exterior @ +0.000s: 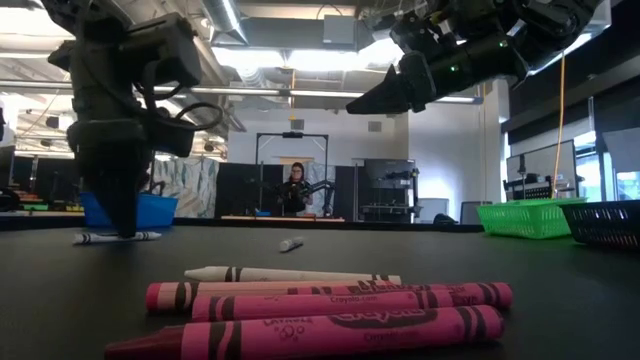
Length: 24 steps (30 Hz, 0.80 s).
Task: Sort crayons
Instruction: Put the white crayon into the green bin
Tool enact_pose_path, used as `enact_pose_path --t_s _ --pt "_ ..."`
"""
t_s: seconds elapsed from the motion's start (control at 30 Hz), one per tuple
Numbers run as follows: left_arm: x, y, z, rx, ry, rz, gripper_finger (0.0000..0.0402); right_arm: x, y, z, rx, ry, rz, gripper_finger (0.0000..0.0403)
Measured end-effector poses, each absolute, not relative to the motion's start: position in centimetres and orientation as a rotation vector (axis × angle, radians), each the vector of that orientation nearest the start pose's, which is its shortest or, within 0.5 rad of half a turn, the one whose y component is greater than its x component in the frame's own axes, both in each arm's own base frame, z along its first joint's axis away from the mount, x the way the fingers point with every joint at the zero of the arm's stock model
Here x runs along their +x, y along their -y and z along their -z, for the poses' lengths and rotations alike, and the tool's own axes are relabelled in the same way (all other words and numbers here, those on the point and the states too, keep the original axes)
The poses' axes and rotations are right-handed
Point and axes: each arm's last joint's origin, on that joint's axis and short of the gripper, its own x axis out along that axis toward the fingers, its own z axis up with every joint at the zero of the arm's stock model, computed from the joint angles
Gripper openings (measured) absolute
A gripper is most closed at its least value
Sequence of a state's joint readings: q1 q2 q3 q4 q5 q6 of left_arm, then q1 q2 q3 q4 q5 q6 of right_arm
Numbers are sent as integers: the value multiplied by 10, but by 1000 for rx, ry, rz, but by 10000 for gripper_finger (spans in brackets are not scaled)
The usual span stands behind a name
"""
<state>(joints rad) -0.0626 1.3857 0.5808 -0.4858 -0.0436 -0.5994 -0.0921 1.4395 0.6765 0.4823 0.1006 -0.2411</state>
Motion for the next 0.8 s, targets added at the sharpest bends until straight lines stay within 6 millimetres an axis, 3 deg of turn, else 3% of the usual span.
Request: enact_pose_path --t_s 0.23,0.8 --pt "210 14 -135 -423 -1252 -359 151 295 30 -213 -240 -303 157 138" --pt "211 14 -135 -377 -1256 -316 8 295 30 -211 -239 -315 154 138"
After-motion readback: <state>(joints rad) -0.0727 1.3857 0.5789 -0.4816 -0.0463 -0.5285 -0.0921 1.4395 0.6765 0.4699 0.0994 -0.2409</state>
